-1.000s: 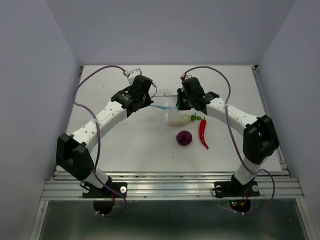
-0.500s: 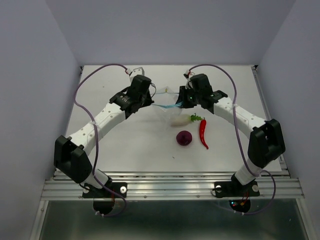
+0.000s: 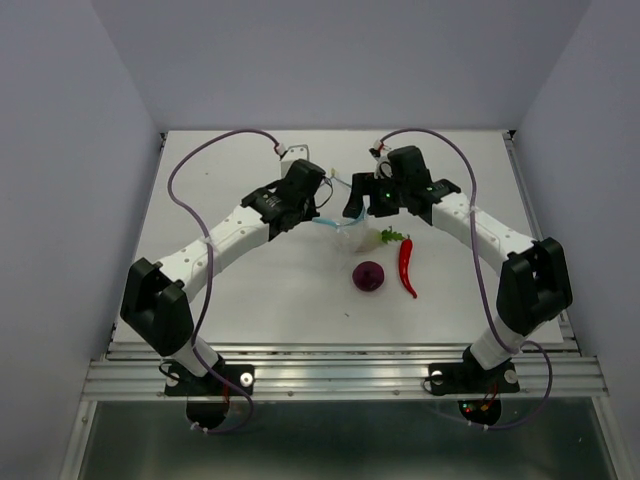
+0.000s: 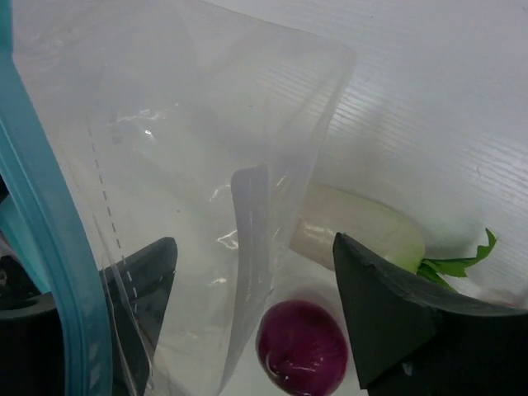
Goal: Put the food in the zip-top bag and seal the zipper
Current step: Open the zipper of the food storage bag, then pick up the fake vegetable at the center of the board.
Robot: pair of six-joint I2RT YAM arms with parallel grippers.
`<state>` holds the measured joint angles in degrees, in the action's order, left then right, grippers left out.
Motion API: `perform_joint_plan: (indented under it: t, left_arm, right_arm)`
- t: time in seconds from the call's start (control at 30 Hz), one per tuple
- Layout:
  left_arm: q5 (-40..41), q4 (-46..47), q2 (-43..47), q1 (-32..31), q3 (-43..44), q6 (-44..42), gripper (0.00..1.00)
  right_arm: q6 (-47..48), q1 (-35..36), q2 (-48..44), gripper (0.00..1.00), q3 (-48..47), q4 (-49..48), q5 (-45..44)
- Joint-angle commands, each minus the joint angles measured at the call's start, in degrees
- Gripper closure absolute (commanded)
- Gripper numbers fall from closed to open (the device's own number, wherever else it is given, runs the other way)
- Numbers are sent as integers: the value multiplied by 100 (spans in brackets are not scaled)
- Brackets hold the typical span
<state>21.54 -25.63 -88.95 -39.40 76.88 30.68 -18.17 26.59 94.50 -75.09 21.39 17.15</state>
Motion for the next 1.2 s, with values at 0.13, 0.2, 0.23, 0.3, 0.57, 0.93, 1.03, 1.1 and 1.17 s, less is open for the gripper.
perform_joint_plan:
  t: [0.13,0.2,0.23,0.3,0.57,0.93,1.03,1.1,1.17]
  left_arm:
    - [316,-109,35,-165,485,-185,100]
    - [325,-170,18,-209,538,-185,100]
    - [342,-188,9,-226,599,-185,100]
    - [377,-267,9,-244,644,-176,100]
    - [676,-557,9,-244,662,-185,100]
    - [896,-689,35,-244,345,-18,100]
    - [1018,-794,18,-235,362,26,100]
    - [1106,-908,26,-235,363,96,100]
    - [1133,-935,61,-235,336,96,100]
  right_arm:
    - [-212,-40,-257,9,-515,-574,948]
    - [-283,-40,-283,5,-638,-811,1036]
    - [-335,-40,-283,4,-673,-890,1167]
    - [-380,-40,-283,2,-788,-926,1221]
    - [-626,-40,-1494,0,792,-715,-658]
    - [-512,-40,-2841,0,2112,796,-1065]
    - [-468,-40,-2700,0,2305,762,-827]
    - [-468,-40,-2630,0,2367,692,-801]
    - [-468,-40,-2568,0,2411,613,-609]
